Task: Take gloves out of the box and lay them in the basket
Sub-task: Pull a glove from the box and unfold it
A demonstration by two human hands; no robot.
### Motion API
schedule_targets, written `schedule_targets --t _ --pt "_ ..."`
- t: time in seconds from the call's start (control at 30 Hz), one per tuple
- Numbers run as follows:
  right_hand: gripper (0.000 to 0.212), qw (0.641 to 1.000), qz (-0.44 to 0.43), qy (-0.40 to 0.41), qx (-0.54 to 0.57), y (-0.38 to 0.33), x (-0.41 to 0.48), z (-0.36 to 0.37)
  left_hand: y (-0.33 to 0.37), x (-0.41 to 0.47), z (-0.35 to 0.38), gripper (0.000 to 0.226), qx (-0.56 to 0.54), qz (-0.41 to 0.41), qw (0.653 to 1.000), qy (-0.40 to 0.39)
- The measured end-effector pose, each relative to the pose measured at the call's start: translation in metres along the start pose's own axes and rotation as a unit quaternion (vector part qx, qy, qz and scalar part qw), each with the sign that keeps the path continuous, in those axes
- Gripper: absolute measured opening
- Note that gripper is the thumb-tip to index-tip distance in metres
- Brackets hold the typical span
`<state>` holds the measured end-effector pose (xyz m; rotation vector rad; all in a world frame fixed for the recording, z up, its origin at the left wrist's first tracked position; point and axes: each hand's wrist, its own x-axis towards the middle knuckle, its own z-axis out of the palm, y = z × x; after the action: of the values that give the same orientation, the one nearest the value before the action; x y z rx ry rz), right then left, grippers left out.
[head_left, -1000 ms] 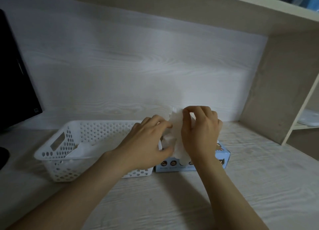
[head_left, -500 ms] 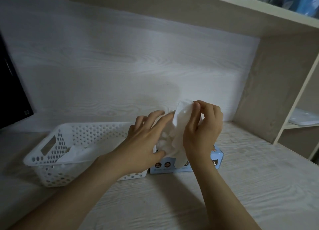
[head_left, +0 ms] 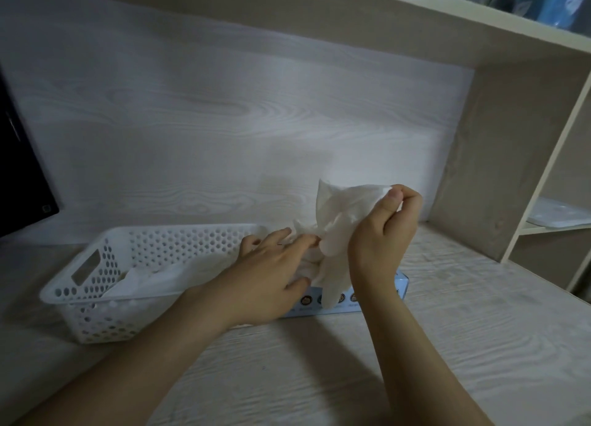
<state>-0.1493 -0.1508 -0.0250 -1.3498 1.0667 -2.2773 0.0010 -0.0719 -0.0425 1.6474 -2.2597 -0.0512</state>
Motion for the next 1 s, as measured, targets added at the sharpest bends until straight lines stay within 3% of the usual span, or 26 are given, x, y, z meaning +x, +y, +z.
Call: schedule_targets --t 0.17,0.27,0.4,0.53,0.67,0.8,0.93,1.0 --pt "0.024 0.999 -0.009 -0.021 0.038 -0.01 -0.004 -0.002 0.004 0.003 -0.002 0.046 0.0 -0.01 1.0 -0.008" --pt "0.027 0.996 0.022 -0.066 0.06 -0.014 -0.007 -0.002 -0.001 0.01 -0.011 0.021 -0.106 -0.039 0.991 0.074" --pt "0.025 0.978 0.094 -0.139 0.122 -0.02 -0.009 -0.003 -0.008 0.016 -0.026 0.029 -0.332 -0.112 0.916 0.193" --pt "0.024 0.964 0.106 -0.213 0.12 -0.022 -0.015 -0.001 -0.003 0.01 -0.039 0.036 -0.513 -0.086 0.831 0.198" --pt "0.019 0.952 0.151 -0.242 0.115 -0.022 -0.021 0.003 0.002 0.008 -0.041 0.033 -0.5 -0.074 0.833 0.225" --pt "0.028 0.938 0.18 -0.257 0.146 -0.027 -0.024 0.005 0.006 0.01 -0.039 0.025 -0.467 -0.069 0.837 0.276" --pt "0.037 0.929 0.169 -0.286 0.163 -0.029 -0.026 0.005 0.001 0.012 -0.042 0.027 -0.456 -0.113 0.823 0.319" --pt "0.03 0.927 0.16 -0.299 0.16 -0.03 -0.026 0.005 -0.001 0.013 -0.043 0.028 -0.453 -0.142 0.815 0.332"
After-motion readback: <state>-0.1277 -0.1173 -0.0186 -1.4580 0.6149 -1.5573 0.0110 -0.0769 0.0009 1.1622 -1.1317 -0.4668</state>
